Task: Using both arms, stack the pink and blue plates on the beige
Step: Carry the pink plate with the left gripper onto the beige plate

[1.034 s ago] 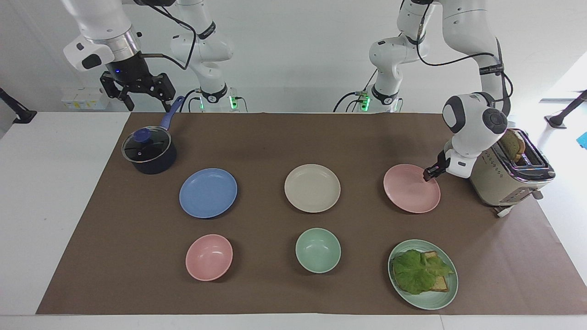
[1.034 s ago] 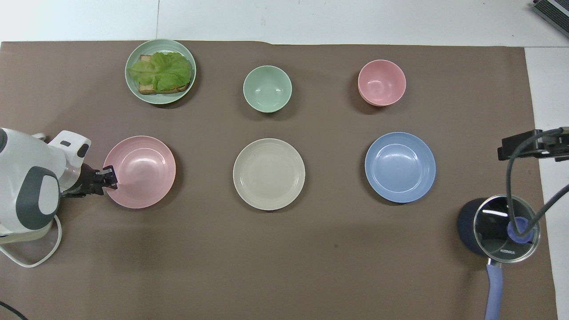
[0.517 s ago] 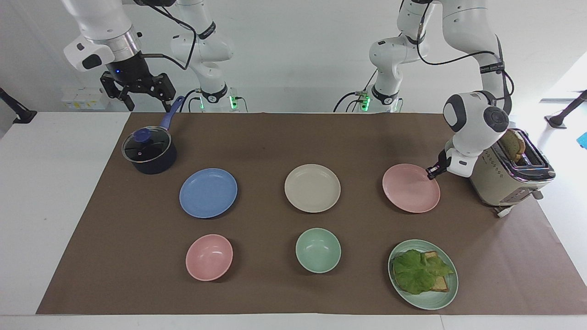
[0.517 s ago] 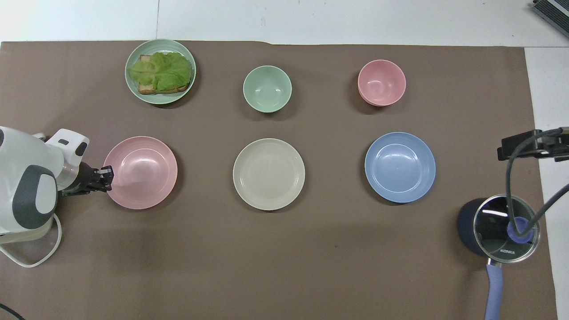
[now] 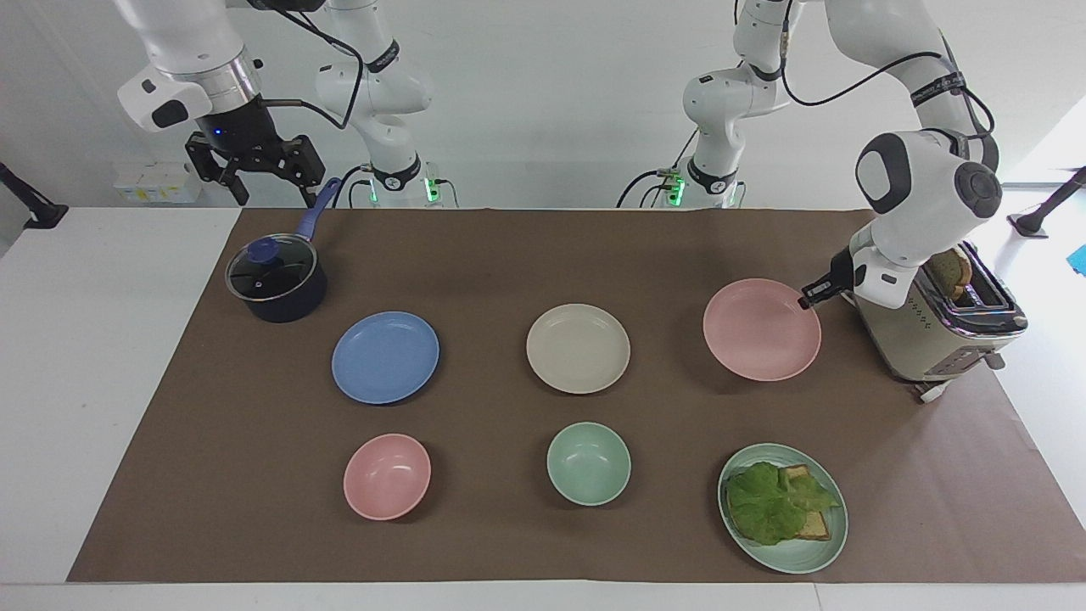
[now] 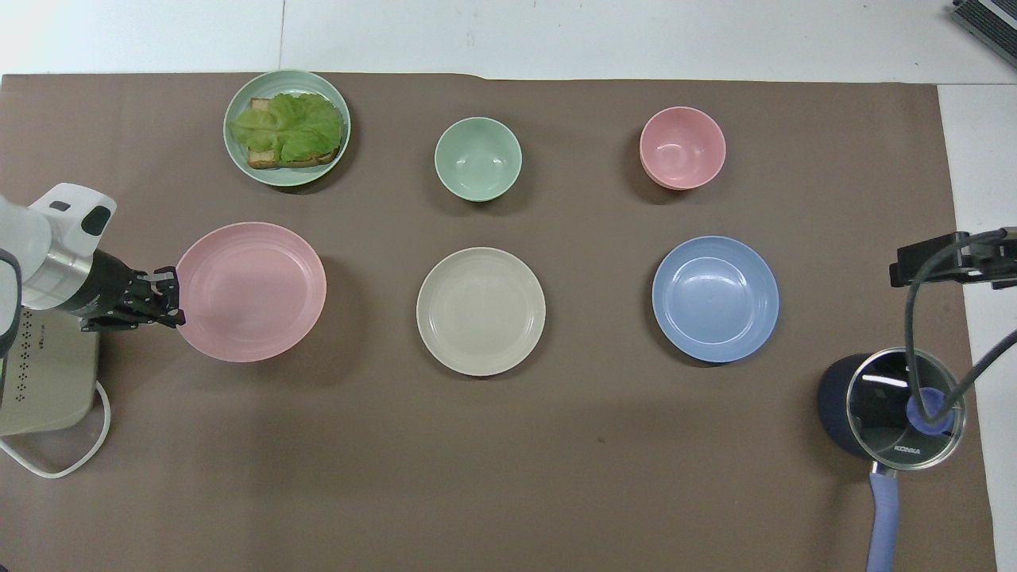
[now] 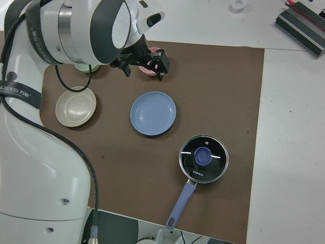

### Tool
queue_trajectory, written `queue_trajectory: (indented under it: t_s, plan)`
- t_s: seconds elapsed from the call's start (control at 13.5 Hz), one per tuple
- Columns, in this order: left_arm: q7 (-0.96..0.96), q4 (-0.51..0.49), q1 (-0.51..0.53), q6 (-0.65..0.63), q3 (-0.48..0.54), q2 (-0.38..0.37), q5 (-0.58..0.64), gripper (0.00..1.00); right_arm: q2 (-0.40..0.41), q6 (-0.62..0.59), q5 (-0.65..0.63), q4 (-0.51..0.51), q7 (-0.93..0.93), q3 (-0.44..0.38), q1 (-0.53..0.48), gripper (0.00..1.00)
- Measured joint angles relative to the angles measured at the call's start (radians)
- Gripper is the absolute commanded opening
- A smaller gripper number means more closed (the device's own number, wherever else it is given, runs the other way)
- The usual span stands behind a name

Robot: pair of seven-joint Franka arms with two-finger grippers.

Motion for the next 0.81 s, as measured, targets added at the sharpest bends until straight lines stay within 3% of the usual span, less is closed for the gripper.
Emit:
queue_trajectory:
  t_s: [0.59, 0.81]
  plan:
    - [-0.127, -0.001, -0.300, 0.097, -0.022, 0.017, -0.047, 0.00, 0.000, 0.000, 0.000, 0.000, 0.000, 0.000, 0.000, 1.00]
    - [-0.177, -0.055, -0.407, 0.209, -0.023, 0.037, -0.055, 0.00, 0.000, 0.000, 0.000, -0.001, 0.000, 0.000, 0.000, 1.00]
